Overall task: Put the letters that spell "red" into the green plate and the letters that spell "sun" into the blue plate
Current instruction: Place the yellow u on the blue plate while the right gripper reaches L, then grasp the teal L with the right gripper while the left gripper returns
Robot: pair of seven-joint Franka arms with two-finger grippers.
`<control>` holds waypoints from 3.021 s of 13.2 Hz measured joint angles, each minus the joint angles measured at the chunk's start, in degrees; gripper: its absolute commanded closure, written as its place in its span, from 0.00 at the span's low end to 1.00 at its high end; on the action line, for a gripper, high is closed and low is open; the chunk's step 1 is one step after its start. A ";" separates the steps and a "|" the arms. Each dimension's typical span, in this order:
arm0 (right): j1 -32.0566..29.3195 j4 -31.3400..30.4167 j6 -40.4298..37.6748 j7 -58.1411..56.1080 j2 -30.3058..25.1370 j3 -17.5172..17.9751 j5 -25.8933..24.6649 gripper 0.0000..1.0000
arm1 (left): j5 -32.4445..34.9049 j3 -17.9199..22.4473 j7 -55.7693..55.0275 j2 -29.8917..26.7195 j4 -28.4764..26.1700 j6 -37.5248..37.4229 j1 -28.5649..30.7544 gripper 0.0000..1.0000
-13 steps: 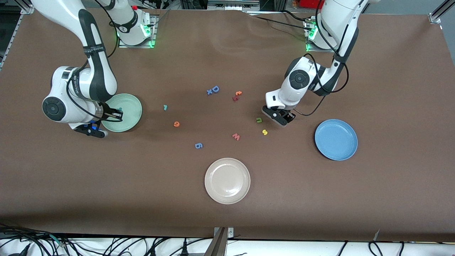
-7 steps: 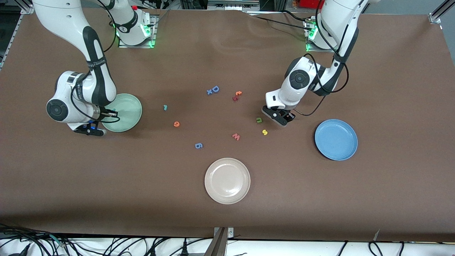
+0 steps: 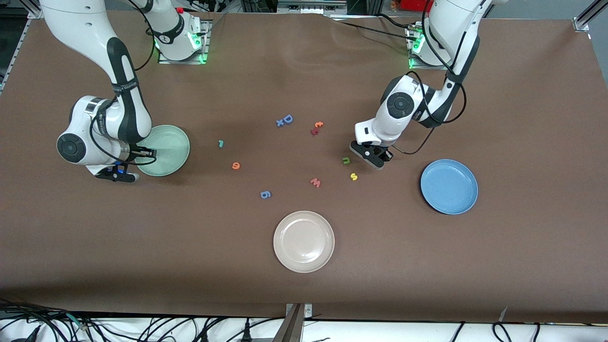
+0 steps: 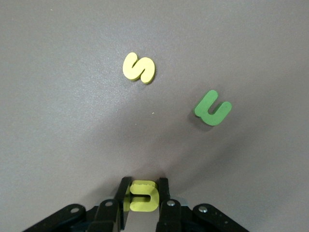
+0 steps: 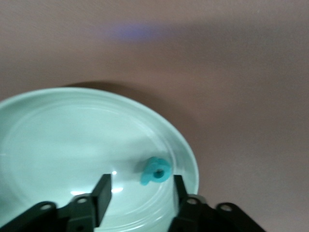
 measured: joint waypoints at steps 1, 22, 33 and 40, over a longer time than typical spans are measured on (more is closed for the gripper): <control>0.82 0.97 -1.79 2.36 -0.94 0.24 0.07 0.01 | 0.00 0.00 -0.03 -0.02 0.01 -0.01 0.05 0.81; 5.89 -10.29 19.75 38.48 -3.64 20.77 0.28 0.12 | -7.86 0.14 25.88 1.36 15.32 -19.58 27.33 0.00; 5.80 -10.82 20.85 40.74 -4.02 22.39 0.29 0.86 | -8.30 -1.97 -37.53 1.67 17.37 -19.63 9.96 0.00; 5.79 -10.89 20.74 40.77 -4.40 22.44 0.30 1.00 | -8.30 -1.81 -54.33 8.19 23.62 -19.61 4.87 0.00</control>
